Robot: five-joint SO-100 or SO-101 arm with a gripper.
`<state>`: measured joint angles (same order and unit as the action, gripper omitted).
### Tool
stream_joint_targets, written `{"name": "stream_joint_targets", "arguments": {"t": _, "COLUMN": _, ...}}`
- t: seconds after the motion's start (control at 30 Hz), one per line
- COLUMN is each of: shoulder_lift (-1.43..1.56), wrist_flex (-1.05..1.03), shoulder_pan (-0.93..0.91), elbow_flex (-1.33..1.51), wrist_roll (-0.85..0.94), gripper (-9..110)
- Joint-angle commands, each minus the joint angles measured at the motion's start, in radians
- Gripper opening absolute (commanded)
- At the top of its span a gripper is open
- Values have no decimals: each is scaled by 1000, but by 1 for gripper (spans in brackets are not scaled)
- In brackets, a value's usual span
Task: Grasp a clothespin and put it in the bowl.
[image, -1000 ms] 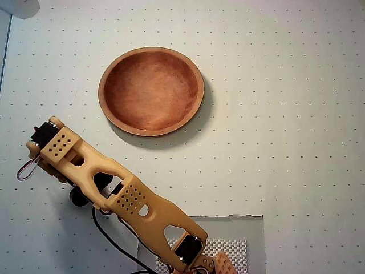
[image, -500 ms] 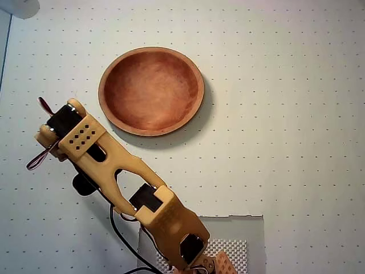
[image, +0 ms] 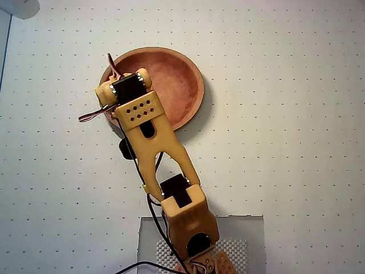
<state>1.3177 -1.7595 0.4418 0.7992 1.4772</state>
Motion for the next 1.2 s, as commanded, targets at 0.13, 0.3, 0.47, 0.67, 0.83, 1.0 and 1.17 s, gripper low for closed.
{"name": "stream_joint_targets", "arguments": {"t": 0.13, "shoulder_lift": 86, "wrist_flex": -35, "shoulder_pan": -130, "elbow_flex": -57, "wrist_roll": 52, "gripper": -3}}
{"name": "stream_joint_targets", "arguments": {"t": 0.3, "shoulder_lift": 83, "wrist_flex": -35, "shoulder_pan": -175, "elbow_flex": -54, "wrist_roll": 72, "gripper": -3}}
{"name": "stream_joint_targets", "arguments": {"t": 0.47, "shoulder_lift": -5, "wrist_flex": -34, "shoulder_pan": -173, "elbow_flex": -69, "wrist_roll": 72, "gripper": -3}}
{"name": "stream_joint_targets", "arguments": {"t": 0.67, "shoulder_lift": -127, "wrist_flex": -3, "shoulder_pan": -152, "elbow_flex": -143, "wrist_roll": 61, "gripper": -3}}
{"name": "stream_joint_targets", "arguments": {"t": 0.83, "shoulder_lift": -252, "wrist_flex": -3, "shoulder_pan": -107, "elbow_flex": -253, "wrist_roll": 60, "gripper": -3}}
{"name": "stream_joint_targets", "arguments": {"t": 1.0, "shoulder_lift": -365, "wrist_flex": -3, "shoulder_pan": -92, "elbow_flex": -351, "wrist_roll": 60, "gripper": -3}}
{"name": "stream_joint_targets", "arguments": {"t": 1.17, "shoulder_lift": -460, "wrist_flex": -2, "shoulder_pan": -91, "elbow_flex": -451, "wrist_roll": 60, "gripper": -3}}
